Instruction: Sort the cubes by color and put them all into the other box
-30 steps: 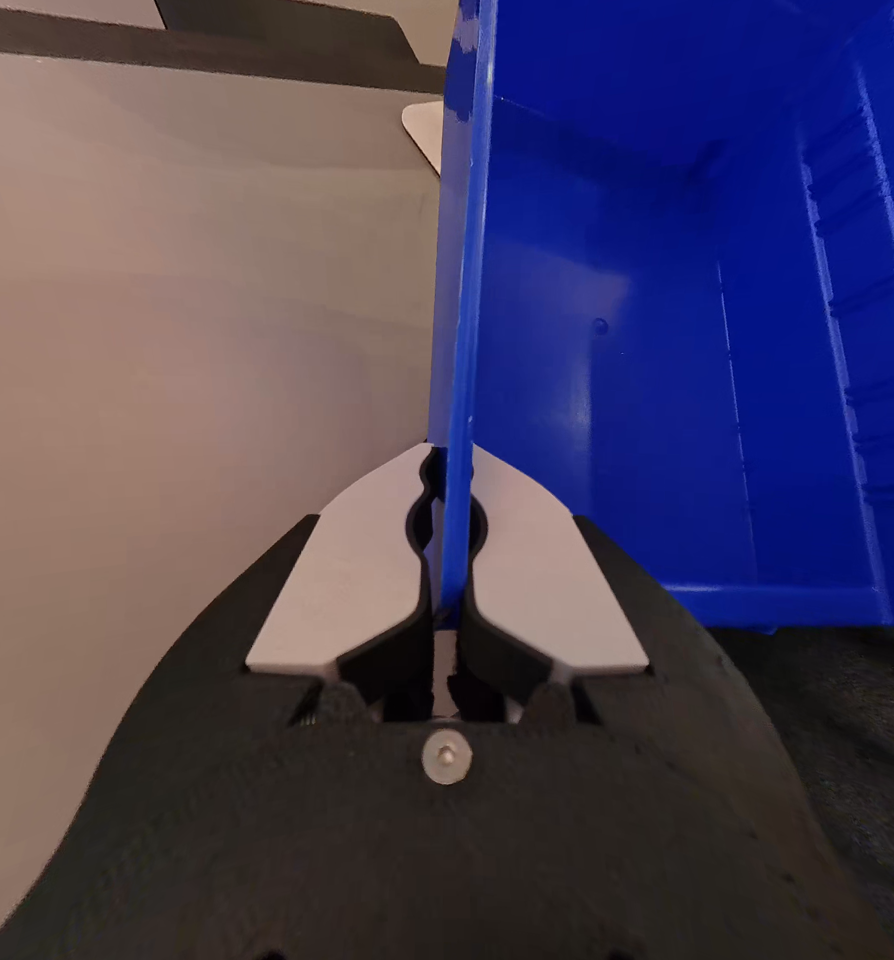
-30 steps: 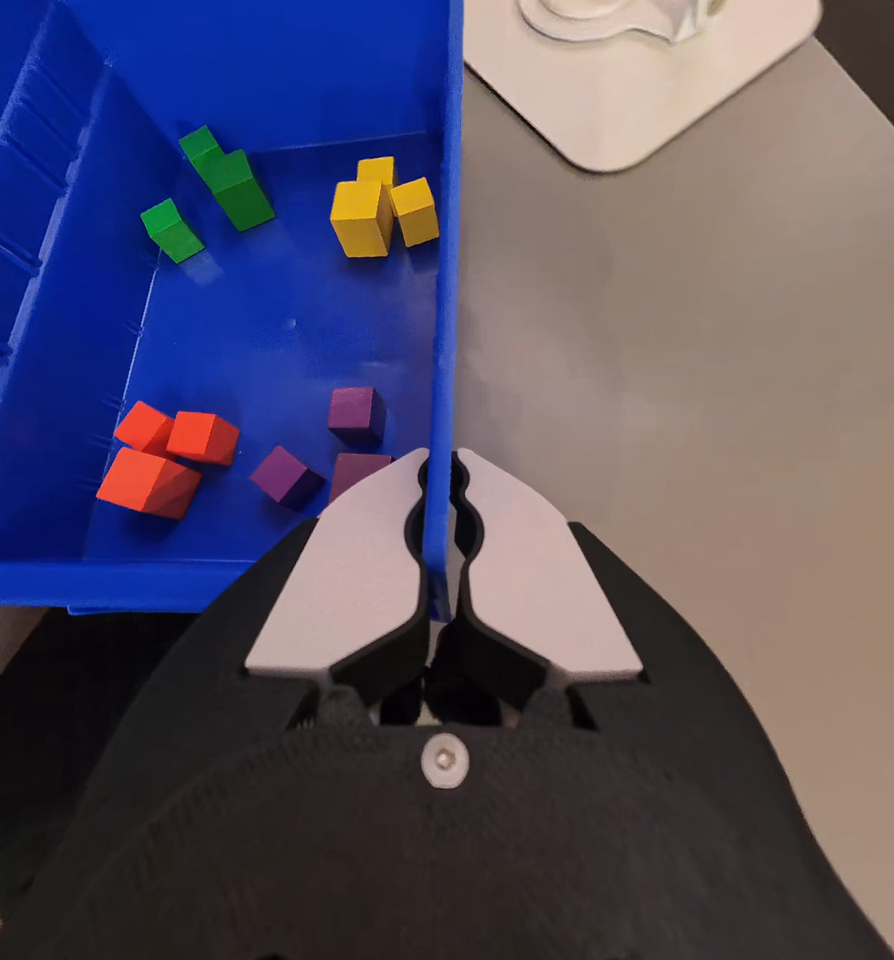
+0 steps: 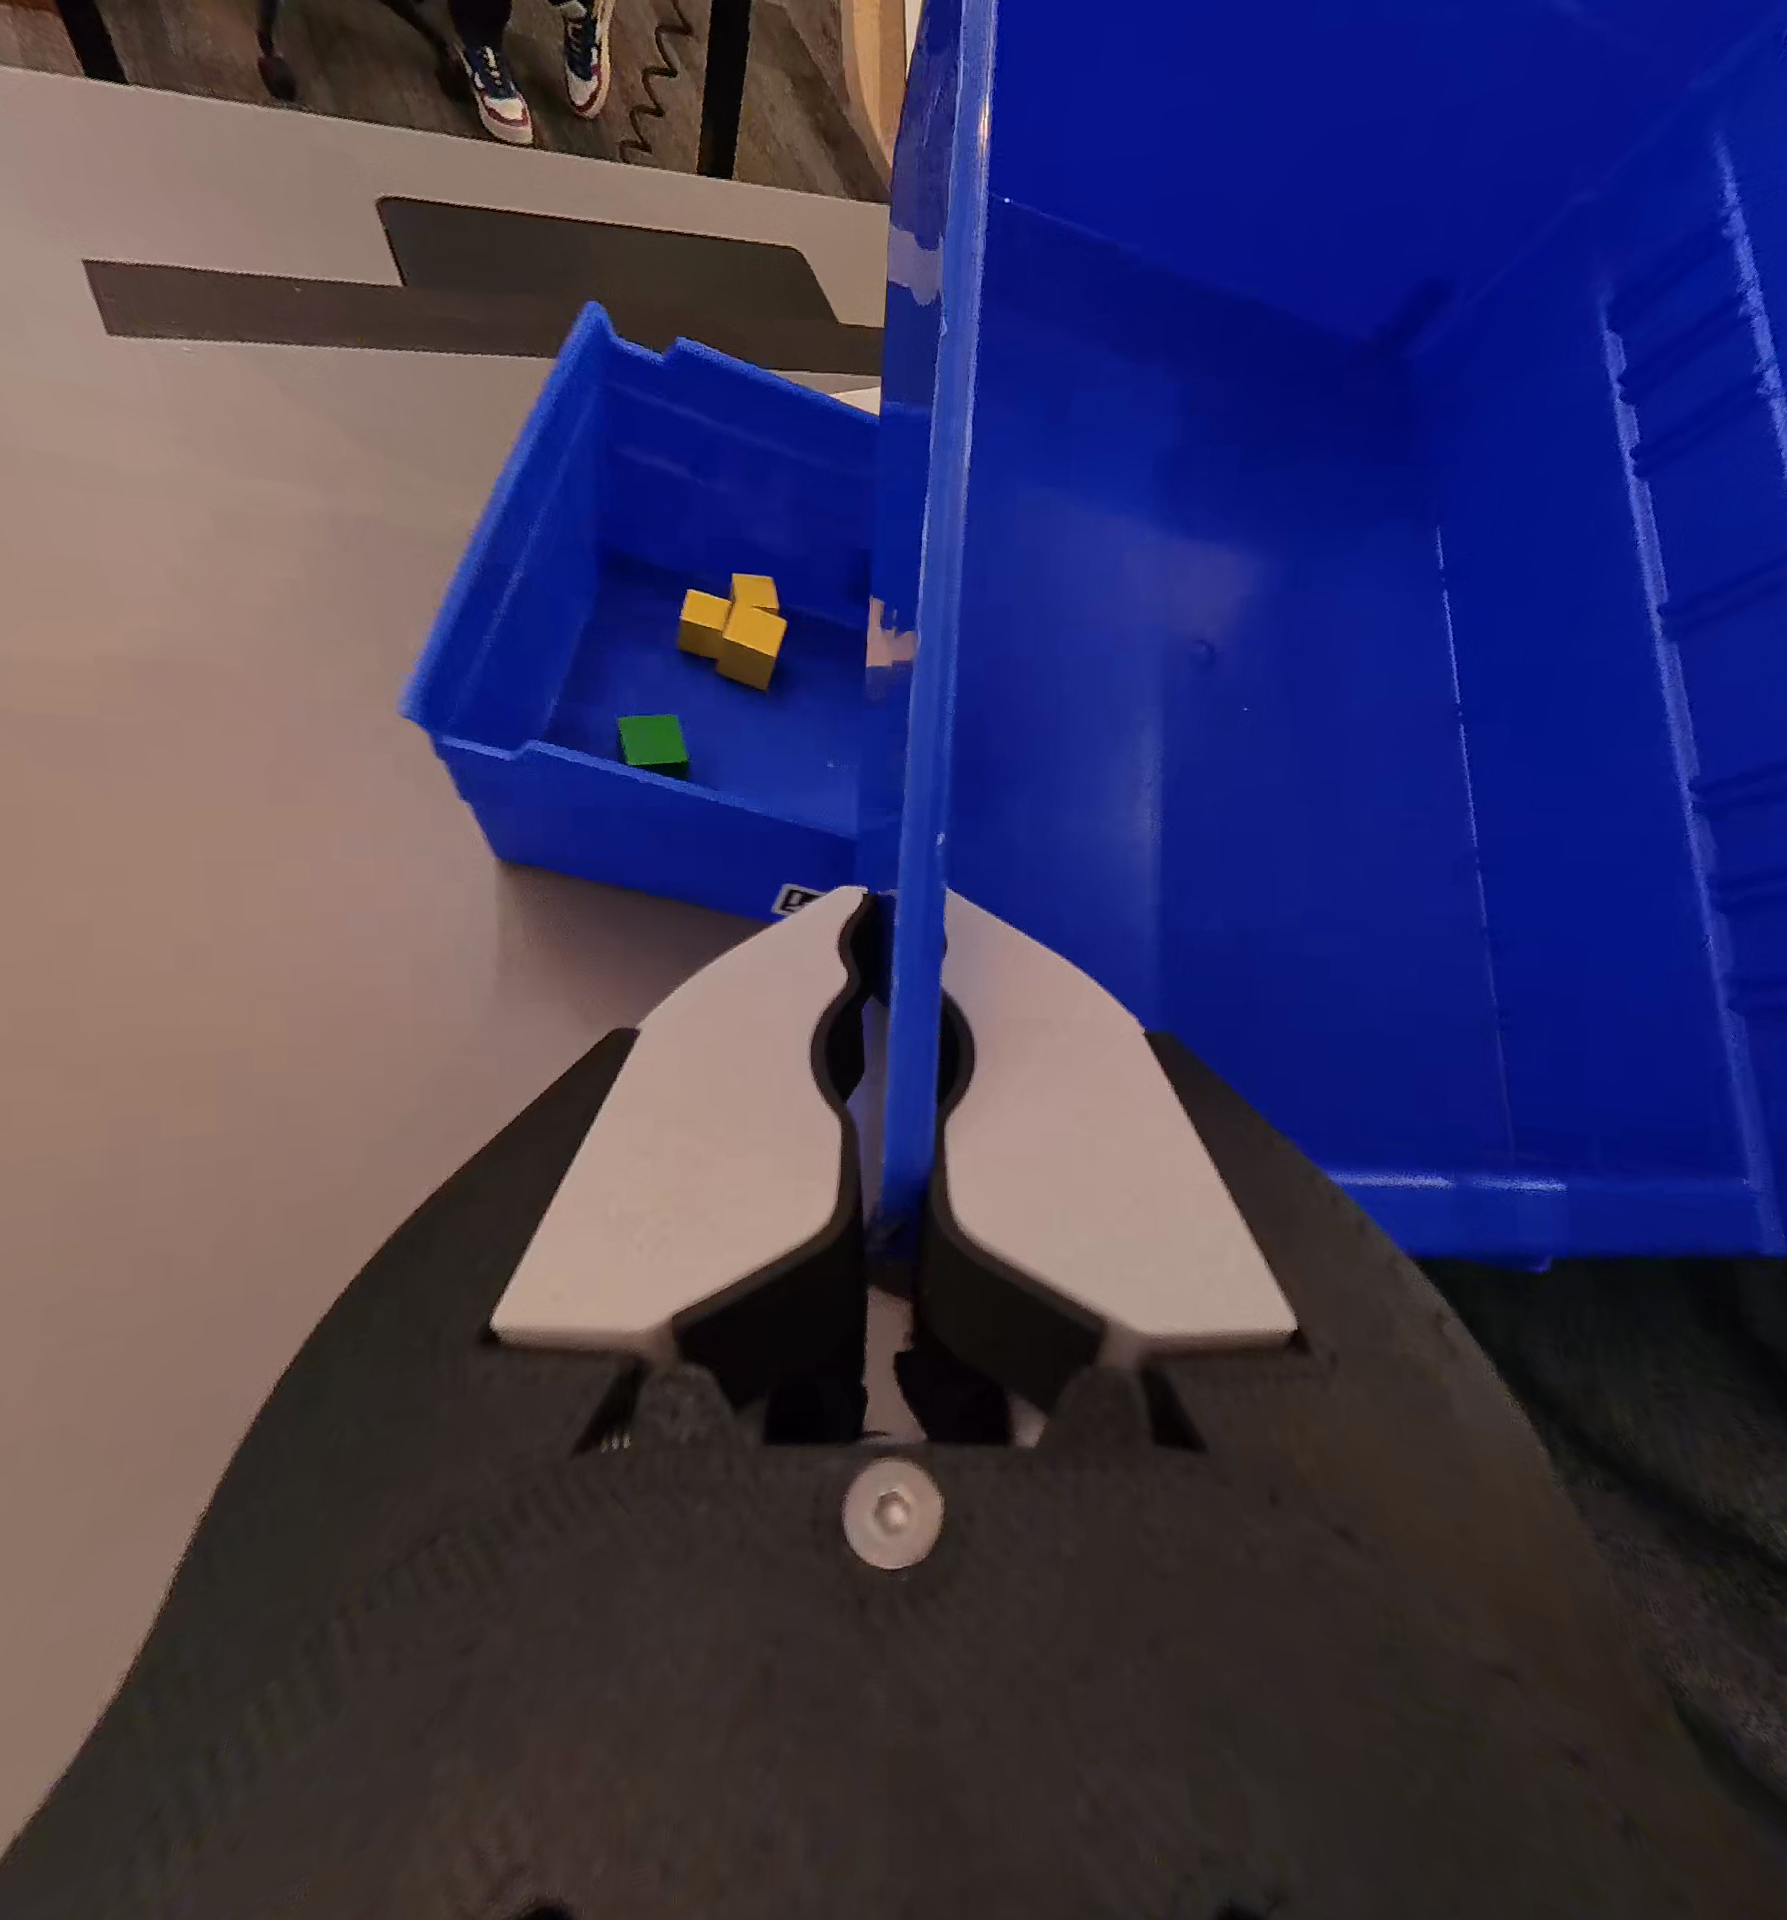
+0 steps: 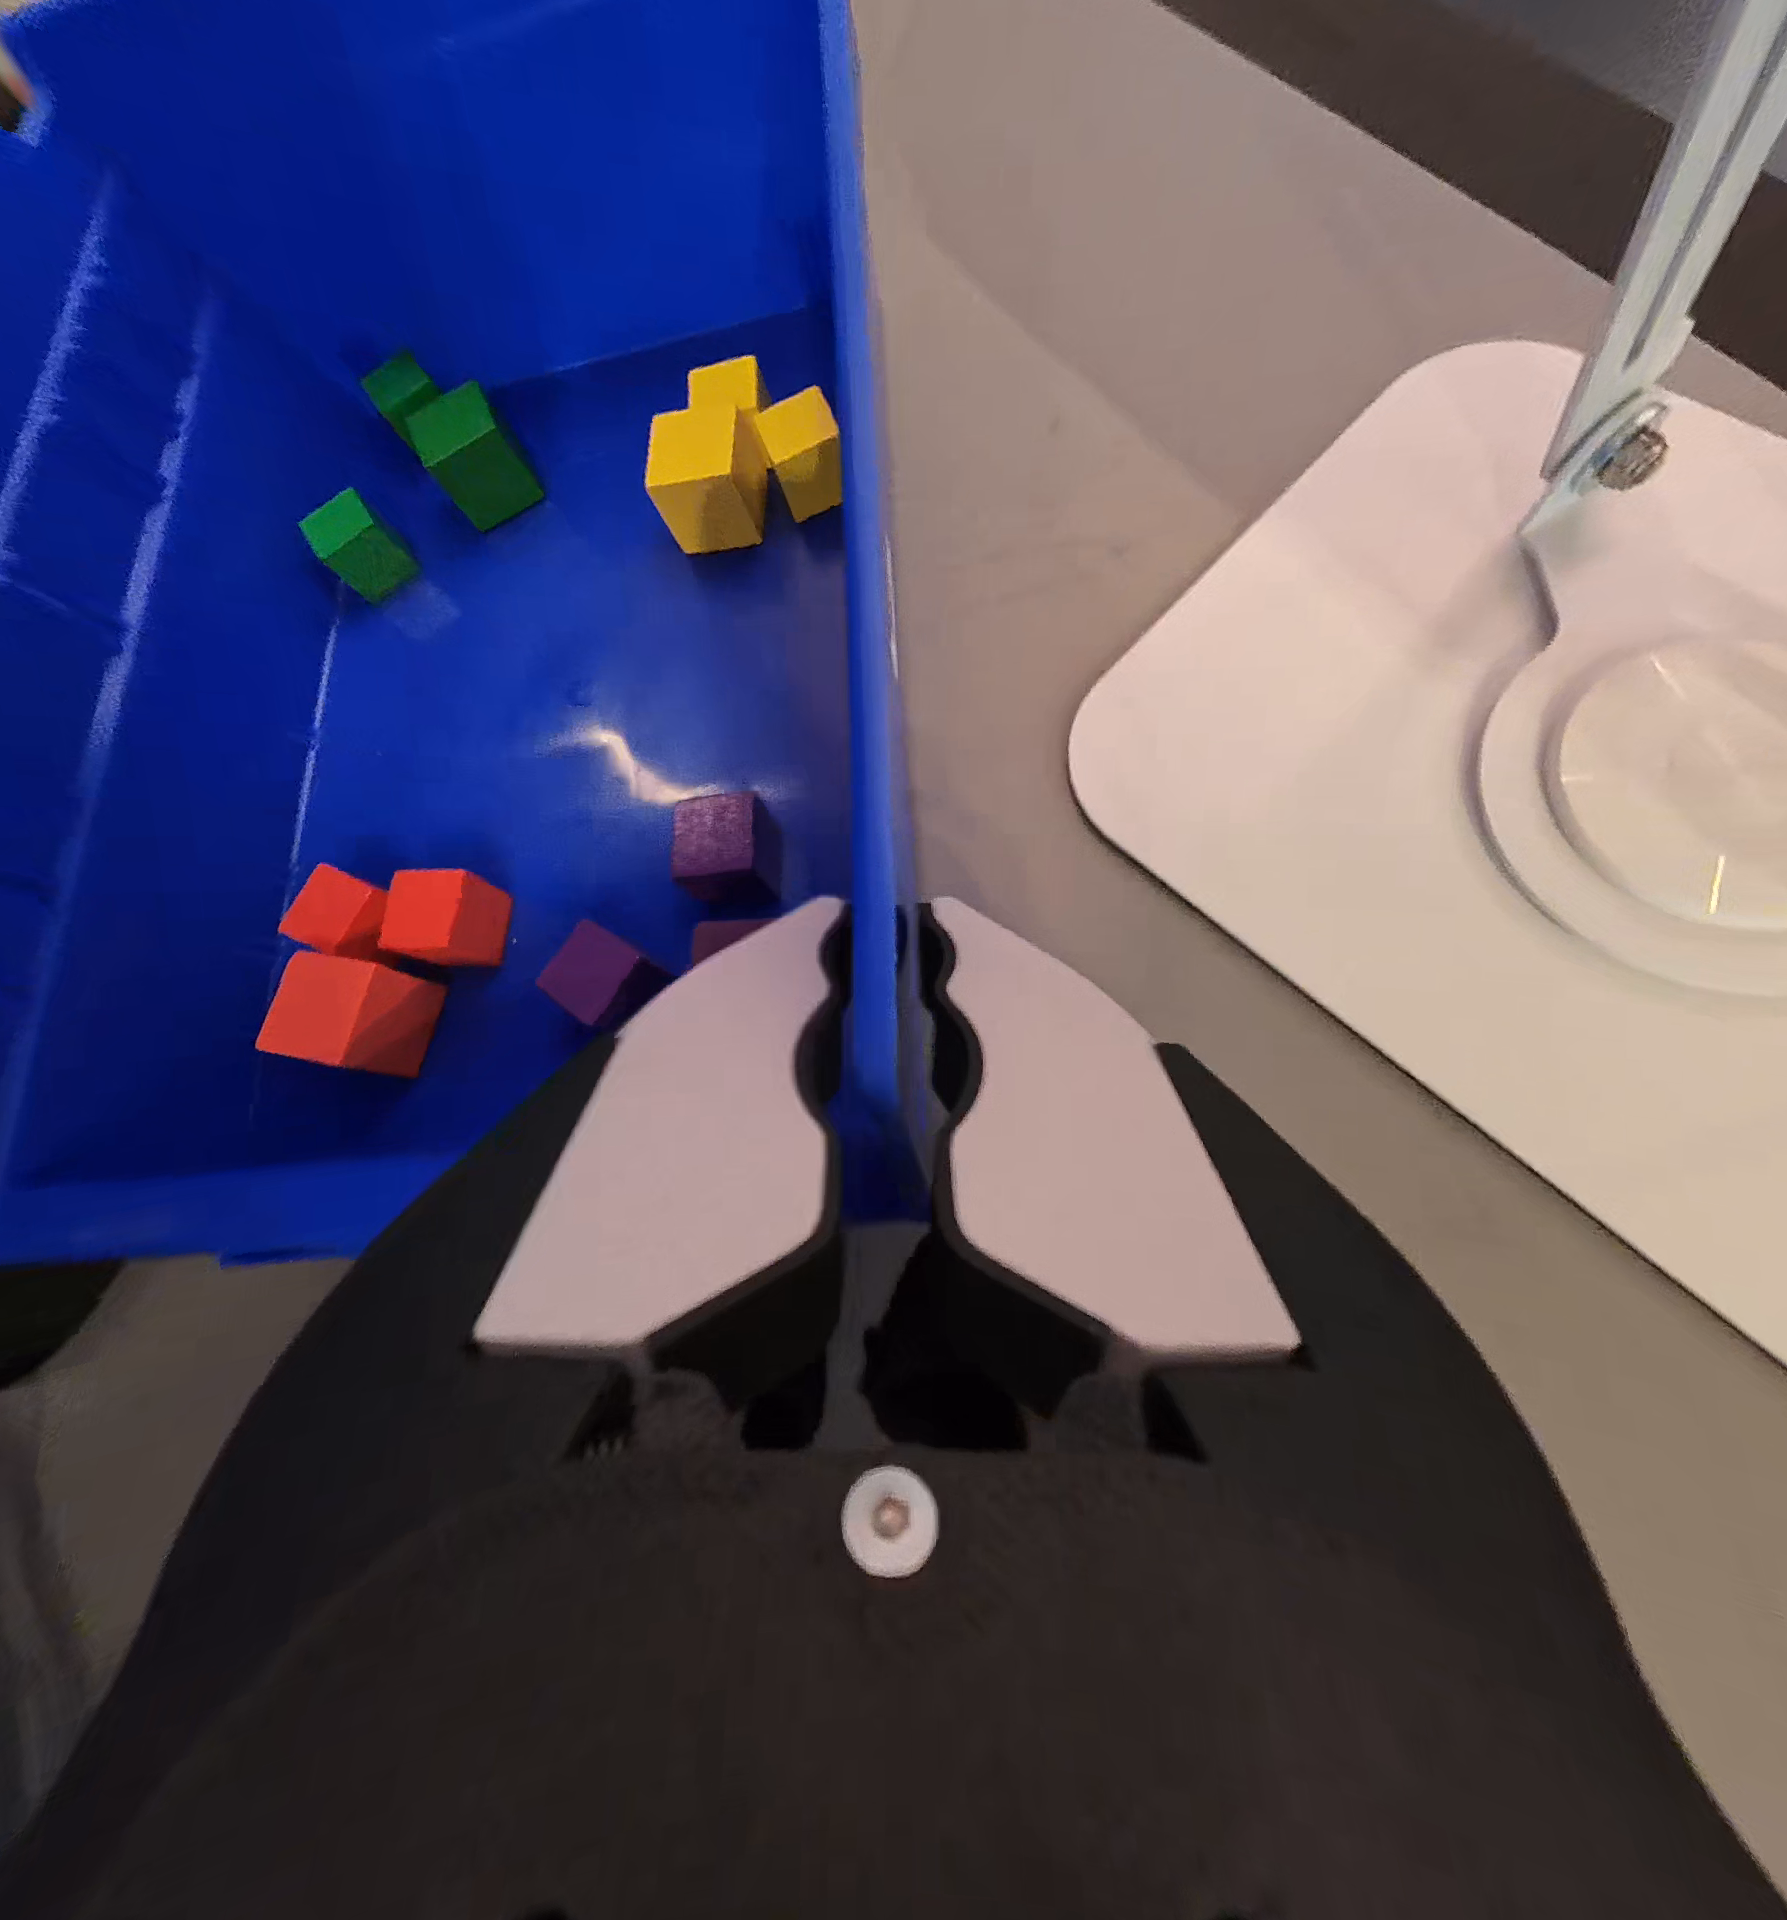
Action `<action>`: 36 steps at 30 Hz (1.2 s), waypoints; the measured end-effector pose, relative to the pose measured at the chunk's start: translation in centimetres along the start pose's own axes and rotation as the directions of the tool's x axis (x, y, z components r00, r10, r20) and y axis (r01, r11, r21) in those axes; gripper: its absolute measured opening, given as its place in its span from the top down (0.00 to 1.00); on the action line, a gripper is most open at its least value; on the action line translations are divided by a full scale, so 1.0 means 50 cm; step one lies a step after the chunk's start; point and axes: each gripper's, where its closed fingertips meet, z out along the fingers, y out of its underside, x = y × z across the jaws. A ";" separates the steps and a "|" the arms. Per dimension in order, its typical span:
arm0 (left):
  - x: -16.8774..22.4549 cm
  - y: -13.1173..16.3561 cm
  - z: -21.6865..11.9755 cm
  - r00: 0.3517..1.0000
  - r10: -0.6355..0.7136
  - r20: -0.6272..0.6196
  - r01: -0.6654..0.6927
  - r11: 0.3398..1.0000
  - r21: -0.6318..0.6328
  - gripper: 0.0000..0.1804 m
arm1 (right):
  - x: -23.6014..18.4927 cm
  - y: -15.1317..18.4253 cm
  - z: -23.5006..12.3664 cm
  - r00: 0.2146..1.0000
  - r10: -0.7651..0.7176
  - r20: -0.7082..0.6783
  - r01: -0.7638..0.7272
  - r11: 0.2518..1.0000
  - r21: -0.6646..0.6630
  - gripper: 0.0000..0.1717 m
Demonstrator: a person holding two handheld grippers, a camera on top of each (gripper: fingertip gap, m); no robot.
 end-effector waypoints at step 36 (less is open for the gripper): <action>0.541 0.016 0.834 0.948 0.164 -0.273 -0.239 0.933 -0.268 0.97 | 0.239 0.500 -0.811 0.532 0.645 -0.549 -0.404 0.763 0.505 0.69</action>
